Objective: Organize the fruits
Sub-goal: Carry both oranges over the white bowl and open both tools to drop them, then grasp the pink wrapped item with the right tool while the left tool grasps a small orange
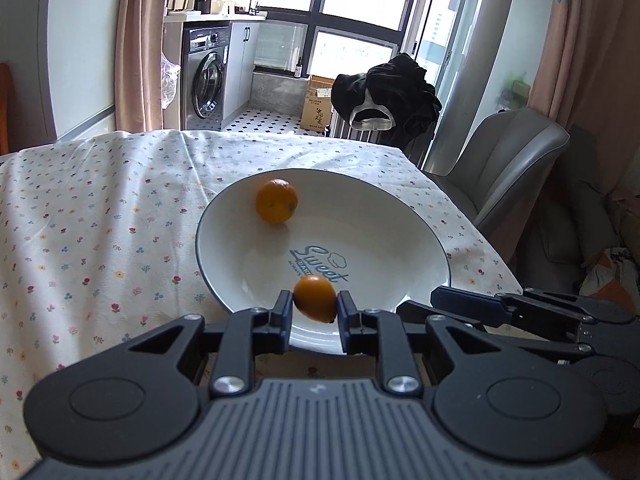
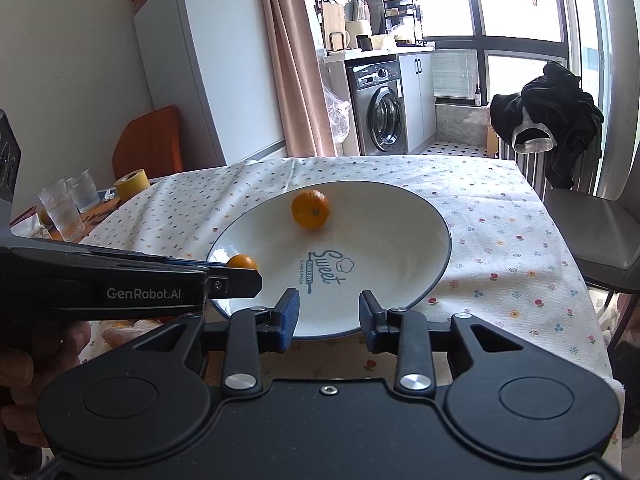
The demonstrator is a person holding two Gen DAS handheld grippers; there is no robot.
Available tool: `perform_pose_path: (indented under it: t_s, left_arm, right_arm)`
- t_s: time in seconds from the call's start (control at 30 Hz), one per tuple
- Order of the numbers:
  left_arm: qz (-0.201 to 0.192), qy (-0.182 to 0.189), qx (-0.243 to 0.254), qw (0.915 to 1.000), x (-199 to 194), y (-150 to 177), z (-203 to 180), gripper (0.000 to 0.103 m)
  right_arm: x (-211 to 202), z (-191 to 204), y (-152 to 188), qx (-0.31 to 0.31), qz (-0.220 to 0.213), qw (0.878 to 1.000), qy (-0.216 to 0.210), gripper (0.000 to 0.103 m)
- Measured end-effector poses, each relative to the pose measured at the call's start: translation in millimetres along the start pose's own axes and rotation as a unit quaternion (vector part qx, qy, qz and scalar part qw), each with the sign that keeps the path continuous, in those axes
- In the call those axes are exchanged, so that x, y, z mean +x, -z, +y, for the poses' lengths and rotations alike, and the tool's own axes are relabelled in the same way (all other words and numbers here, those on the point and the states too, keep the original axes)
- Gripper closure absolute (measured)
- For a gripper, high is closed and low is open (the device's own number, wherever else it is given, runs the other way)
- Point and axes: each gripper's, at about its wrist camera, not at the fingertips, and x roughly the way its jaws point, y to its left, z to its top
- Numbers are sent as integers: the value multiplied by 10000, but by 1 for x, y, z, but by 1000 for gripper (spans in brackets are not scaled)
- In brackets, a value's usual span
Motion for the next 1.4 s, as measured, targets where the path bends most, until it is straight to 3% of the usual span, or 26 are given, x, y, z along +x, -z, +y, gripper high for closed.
perform_pose_path:
  t_s: [0.37,0.67,0.83,1.4]
  left_arm:
    - [-169,-86,-75,9998,-31,1,12,76]
    - [-345,-231,-249,9988,-64,7,35,62]
    - [-472,-271,-278,9981,-82,13,43,48]
    - [-437,-349,-545,9969,-106,43,67,46]
  right_arm:
    - [-16,9,2,23,-51,10000,-36,66]
    - [-25,26,5,6,-72,9999,-129,56]
    - [-30,36,6,-47,-103,9997,-197,51]
    - [-38,69,13,-261,-29,9985,-487,46]
